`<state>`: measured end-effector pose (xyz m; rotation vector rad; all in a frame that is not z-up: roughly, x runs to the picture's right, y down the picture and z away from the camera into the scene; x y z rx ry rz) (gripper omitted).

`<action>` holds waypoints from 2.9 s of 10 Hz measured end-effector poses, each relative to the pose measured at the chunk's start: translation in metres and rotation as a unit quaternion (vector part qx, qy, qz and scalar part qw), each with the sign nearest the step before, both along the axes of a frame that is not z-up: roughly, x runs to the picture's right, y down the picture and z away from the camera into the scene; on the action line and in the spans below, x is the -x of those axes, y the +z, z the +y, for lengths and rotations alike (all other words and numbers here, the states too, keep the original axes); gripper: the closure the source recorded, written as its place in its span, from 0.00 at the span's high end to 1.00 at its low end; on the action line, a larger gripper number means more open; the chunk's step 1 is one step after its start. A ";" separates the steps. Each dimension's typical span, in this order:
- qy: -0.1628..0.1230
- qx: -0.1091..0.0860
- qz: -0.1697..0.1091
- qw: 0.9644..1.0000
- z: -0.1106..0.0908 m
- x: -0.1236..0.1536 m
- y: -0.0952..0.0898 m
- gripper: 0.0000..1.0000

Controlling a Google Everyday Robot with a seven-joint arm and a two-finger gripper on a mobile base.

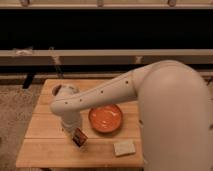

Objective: Place the eraser on the white sponge

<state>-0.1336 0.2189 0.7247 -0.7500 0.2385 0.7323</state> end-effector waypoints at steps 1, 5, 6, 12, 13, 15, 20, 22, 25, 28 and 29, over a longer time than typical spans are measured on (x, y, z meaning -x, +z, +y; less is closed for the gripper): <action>0.022 0.005 0.011 1.000 -0.006 -0.029 0.005 0.00; 0.120 0.025 0.056 0.991 -0.017 -0.142 0.019 0.00; 0.138 0.029 0.062 0.988 -0.015 -0.160 0.019 0.00; 0.177 0.061 0.114 0.976 0.037 -0.235 0.021 0.00; 0.174 0.062 0.118 0.976 0.044 -0.237 0.018 0.00; 0.170 0.058 0.121 0.976 0.051 -0.238 0.008 0.00; 0.150 0.043 0.126 0.980 0.056 -0.234 -0.009 0.27; 0.135 0.042 0.135 0.981 0.060 -0.233 -0.010 0.47; 0.117 0.040 0.140 0.983 0.065 -0.228 -0.009 0.76; 0.110 0.036 0.141 0.983 0.066 -0.226 -0.009 0.80; 0.111 0.034 0.142 0.983 0.064 -0.227 -0.009 0.80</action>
